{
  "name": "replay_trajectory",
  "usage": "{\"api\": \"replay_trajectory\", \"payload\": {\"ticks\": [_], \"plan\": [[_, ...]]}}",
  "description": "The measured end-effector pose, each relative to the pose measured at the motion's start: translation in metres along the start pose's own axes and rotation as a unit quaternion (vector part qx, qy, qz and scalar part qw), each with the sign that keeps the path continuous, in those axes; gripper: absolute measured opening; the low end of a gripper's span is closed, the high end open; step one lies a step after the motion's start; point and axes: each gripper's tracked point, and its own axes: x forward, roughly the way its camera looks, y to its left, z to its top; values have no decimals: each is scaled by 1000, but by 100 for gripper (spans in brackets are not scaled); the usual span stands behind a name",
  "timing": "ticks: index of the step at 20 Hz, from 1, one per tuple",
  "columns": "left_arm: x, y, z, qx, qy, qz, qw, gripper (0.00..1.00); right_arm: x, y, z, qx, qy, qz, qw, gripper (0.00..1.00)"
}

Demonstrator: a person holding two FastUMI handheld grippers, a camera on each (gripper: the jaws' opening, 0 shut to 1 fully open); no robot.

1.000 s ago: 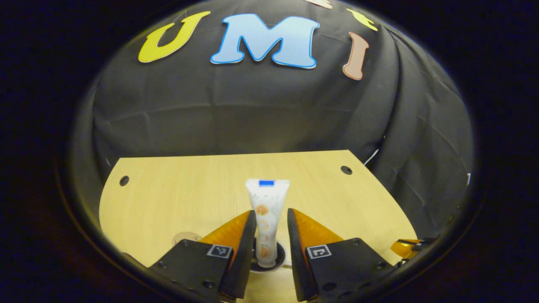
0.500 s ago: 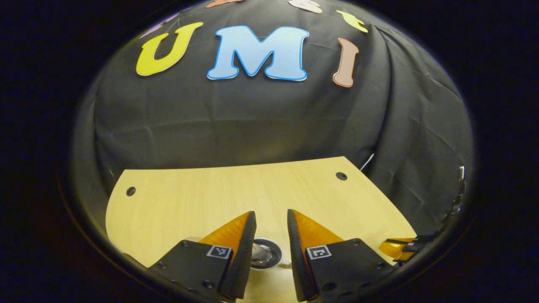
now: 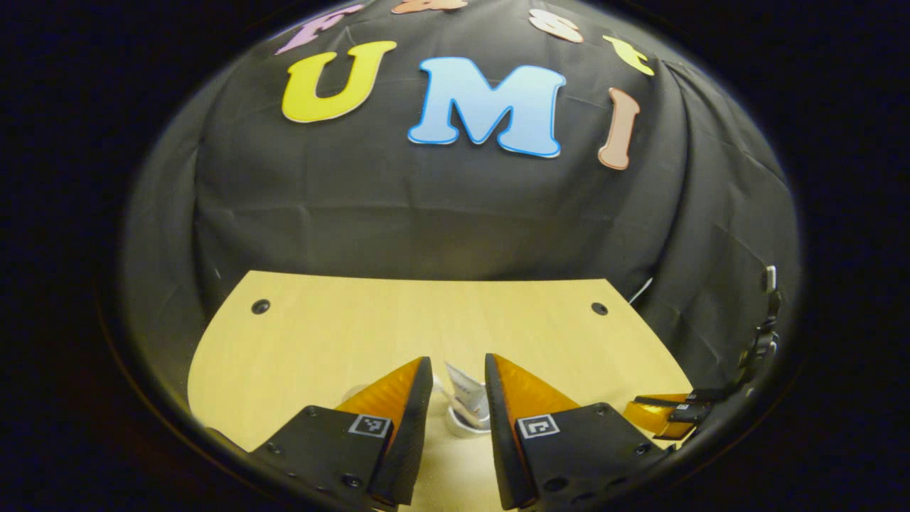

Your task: Put the toothbrush and toothpaste on the desktop into the cup, then pick up the cup and place it on the coaster on the desktop.

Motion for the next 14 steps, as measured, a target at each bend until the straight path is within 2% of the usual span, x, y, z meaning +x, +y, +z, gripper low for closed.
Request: {"api": "replay_trajectory", "payload": {"ticks": [1, 6, 7, 8, 14], "plan": [[-6, 9, 0, -5, -1, 8, 1000, 51, 3, 8, 5, -15, -1, 11, 1000, 22], [-39, 56, -13, -14, -2, 50, 999, 50, 22, 50, 19, -97, 13, 70, 993, 24], [-44, 63, -17, -17, 0, 56, 998, 51, 26, 59, 19, -112, 21, 83, 990, 29], [-49, 71, -20, -21, 2, 62, 998, 51, 30, 64, 19, -130, 27, 90, 987, 34], [-73, 110, -52, -51, 19, 102, 993, 50, 48, 97, 8, -227, 84, 140, 960, 36]]}}
